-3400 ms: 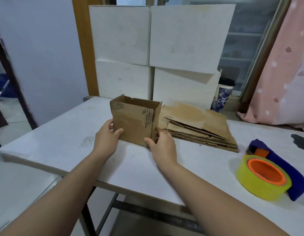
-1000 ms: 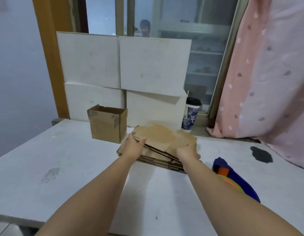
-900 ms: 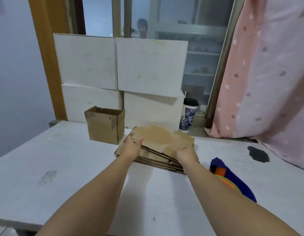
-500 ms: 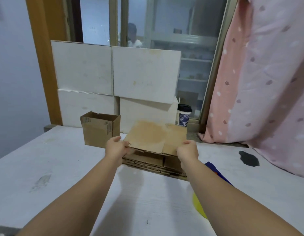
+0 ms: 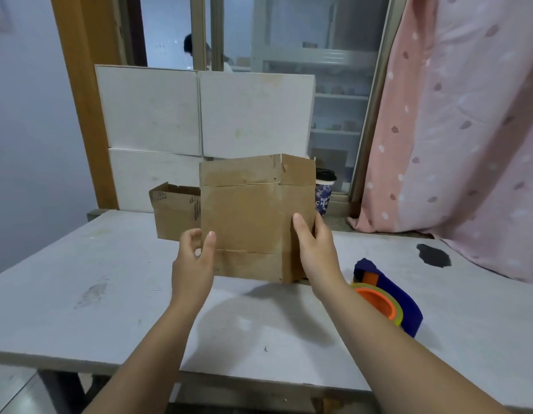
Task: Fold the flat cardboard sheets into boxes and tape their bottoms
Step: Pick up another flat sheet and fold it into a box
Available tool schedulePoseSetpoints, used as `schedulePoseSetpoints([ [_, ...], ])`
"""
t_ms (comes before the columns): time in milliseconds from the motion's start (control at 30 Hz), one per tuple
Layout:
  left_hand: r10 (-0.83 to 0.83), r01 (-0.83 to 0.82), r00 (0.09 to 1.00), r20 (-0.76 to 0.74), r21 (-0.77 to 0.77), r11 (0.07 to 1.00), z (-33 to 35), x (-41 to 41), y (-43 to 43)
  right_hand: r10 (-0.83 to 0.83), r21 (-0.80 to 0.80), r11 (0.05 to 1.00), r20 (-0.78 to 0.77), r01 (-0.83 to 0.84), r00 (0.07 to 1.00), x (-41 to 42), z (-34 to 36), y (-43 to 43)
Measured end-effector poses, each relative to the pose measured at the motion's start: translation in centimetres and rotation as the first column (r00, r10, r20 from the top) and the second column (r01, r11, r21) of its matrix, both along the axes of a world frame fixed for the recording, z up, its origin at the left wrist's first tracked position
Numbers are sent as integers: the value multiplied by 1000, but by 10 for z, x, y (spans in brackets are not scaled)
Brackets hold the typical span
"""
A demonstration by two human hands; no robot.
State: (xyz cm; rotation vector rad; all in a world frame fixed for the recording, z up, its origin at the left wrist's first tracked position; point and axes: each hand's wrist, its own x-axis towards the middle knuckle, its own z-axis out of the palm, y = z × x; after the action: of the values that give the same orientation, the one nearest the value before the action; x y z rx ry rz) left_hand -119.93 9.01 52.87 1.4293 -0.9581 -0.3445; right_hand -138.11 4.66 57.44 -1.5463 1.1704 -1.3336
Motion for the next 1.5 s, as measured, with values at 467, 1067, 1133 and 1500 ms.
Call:
schedulePoseSetpoints([
  [467, -429, 428, 903, -10, -62, 902, -9, -16, 60, 306, -138, 937, -113, -320, 945, -50, -43, 55],
  [1067, -317, 355, 917, 242, -132, 926, 8, -43, 61, 134, -230, 963, -46, -141, 990, -43, -38, 55],
  [1133, -301, 343, 923, 241, -156, 926, 11, -43, 61, 123, -237, 963, -27, -126, 992, -43, -37, 53],
  [1500, -228, 204, 971, -73, -243, 948, 15, -56, 54, 135, -203, 973, 103, -112, 985, -41, -28, 44],
])
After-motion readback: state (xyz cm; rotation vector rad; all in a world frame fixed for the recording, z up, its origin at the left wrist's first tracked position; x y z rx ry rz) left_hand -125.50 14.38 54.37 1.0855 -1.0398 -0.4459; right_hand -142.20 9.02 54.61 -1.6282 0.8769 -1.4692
